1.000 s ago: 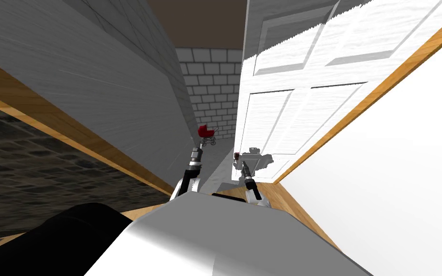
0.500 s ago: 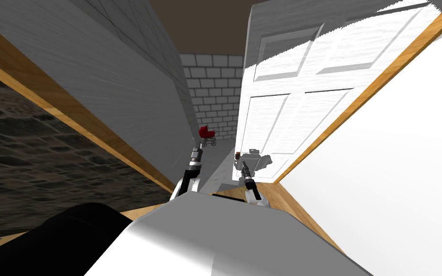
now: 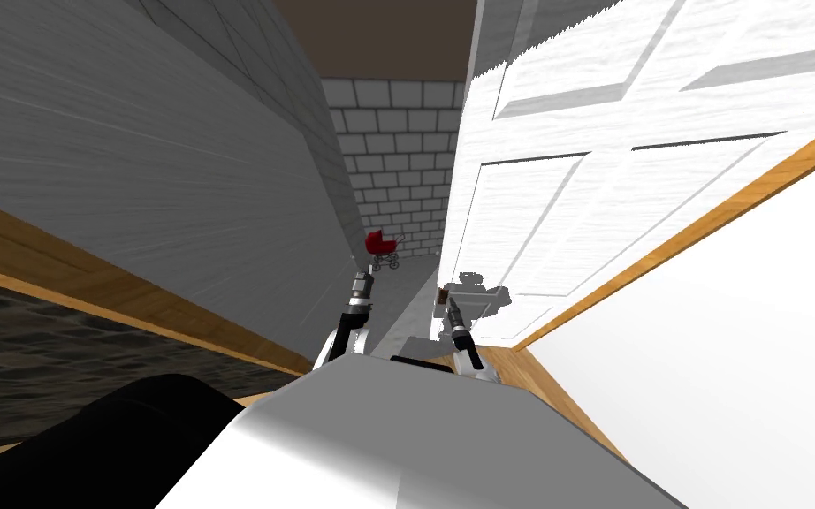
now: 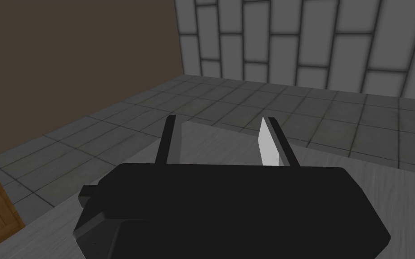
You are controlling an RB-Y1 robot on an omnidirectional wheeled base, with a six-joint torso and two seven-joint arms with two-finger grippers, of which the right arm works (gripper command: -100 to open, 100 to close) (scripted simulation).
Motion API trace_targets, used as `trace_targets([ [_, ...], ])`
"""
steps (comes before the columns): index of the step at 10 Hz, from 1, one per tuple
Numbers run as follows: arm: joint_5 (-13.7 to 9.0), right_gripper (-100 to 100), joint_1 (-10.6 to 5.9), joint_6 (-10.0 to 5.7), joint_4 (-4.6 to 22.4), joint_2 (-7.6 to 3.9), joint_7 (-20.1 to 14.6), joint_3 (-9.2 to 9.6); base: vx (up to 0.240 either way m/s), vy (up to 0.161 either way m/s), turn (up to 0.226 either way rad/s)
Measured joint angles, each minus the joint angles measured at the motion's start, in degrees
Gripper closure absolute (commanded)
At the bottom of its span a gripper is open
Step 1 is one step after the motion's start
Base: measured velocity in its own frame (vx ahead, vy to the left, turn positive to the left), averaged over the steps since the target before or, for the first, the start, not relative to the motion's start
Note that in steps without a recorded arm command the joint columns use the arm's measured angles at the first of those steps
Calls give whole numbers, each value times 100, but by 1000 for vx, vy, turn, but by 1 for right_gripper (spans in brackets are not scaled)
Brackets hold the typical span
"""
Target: Push the door open
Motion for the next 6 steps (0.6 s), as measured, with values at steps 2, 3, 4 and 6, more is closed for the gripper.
trace_targets([
  [2,-12,-100,-17,-38,41,33,10,-23,203,31,22],
  [3,-17,-100,-20,-60,58,66,16,-33,79,14,-9],
  [4,-16,100,-16,-73,57,72,18,-32,-18,0,5],
  [6,-17,100,-30,-62,54,65,17,-35,-24,-5,8],
])
